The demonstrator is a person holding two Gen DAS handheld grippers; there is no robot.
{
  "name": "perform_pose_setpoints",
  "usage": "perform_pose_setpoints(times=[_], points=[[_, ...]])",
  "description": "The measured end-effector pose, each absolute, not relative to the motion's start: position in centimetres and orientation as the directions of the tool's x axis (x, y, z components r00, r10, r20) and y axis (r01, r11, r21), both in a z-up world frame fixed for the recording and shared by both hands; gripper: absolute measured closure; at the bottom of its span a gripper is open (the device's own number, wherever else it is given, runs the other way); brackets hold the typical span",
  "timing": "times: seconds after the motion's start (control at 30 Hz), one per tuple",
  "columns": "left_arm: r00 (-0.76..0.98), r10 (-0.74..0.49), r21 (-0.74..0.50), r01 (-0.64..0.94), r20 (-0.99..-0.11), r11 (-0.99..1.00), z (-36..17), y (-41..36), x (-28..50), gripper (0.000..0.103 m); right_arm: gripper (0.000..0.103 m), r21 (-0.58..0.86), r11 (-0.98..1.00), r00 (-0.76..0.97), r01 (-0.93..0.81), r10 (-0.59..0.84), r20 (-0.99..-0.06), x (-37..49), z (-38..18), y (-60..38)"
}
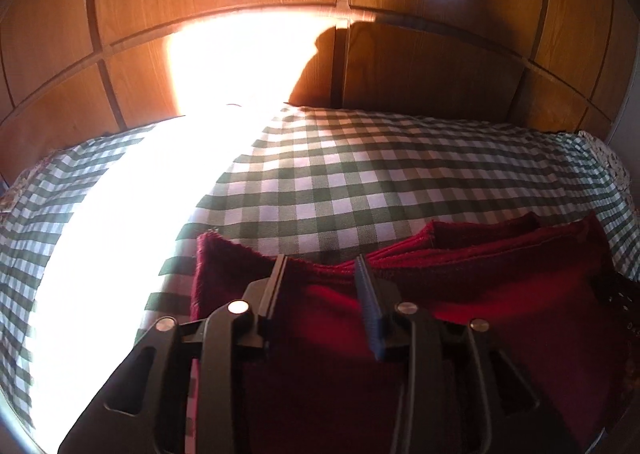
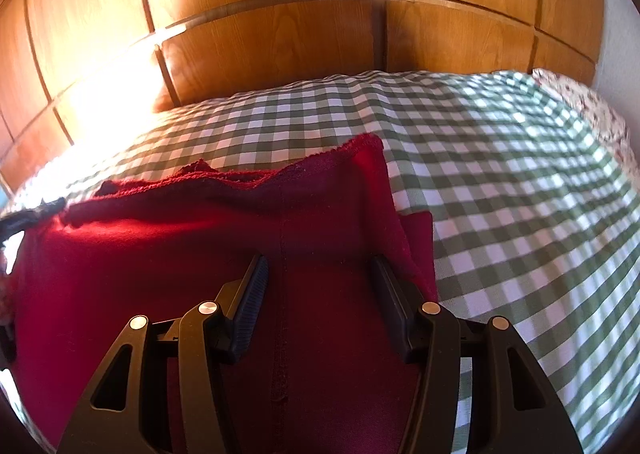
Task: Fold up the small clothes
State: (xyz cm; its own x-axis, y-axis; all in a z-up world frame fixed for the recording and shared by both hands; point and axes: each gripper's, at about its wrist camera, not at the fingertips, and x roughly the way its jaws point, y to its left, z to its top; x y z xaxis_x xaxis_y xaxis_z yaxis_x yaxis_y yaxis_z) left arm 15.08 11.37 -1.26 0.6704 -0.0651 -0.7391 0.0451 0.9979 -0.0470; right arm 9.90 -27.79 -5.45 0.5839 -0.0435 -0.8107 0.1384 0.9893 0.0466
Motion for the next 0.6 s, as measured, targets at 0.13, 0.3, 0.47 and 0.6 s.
perform_pose_setpoints(times=[0.13,0.3,0.47,0.6], points=[[0.696,-0.095,-0.082,0.052,-0.712,0.995,-0.2,12.4,11.9,0.067,0.05,0.045,0.996,0.617,0.08,-0.015,-0.787,10.4,-3.4,-26.5],[0.7,-0.114,-0.108,0.053,-0.705,0.993,-0.6,12.3,8.6,0.064,0.05,0.015,1.0,0.624,0.012,0.004,-0.782,12.7,-2.9,-23.9],[0.687,-0.143,-0.132,0.068,-0.712,0.989,-1.6,12.0,6.5,0.058,0.061,-0.059,0.998,0.537,-0.018,-0.04,-0.843,16.4,-5.5,-22.3],[0.68,-0.13,-0.113,0.069,-0.722,0.991,-2.8,11.7,5.7,0.053,0.103,-0.078,0.995,0.514,-0.058,-0.037,-0.857,17.3,-5.9,-21.6]])
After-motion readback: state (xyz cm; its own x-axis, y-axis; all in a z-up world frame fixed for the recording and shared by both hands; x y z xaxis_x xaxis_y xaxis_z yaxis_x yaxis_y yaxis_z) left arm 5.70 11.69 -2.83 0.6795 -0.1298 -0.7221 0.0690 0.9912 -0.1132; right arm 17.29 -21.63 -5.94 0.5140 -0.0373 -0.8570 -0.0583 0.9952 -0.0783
